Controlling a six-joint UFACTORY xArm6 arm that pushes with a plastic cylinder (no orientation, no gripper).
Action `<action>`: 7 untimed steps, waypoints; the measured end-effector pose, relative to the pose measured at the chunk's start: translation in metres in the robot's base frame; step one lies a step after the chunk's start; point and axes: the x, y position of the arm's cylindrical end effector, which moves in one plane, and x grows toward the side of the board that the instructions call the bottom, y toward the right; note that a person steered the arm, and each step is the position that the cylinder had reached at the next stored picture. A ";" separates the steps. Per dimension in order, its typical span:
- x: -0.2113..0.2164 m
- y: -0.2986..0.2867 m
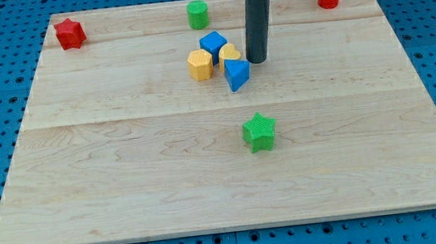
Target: Push the blue cube to the center right
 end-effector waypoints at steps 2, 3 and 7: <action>0.023 -0.003; 0.044 -0.024; 0.028 -0.261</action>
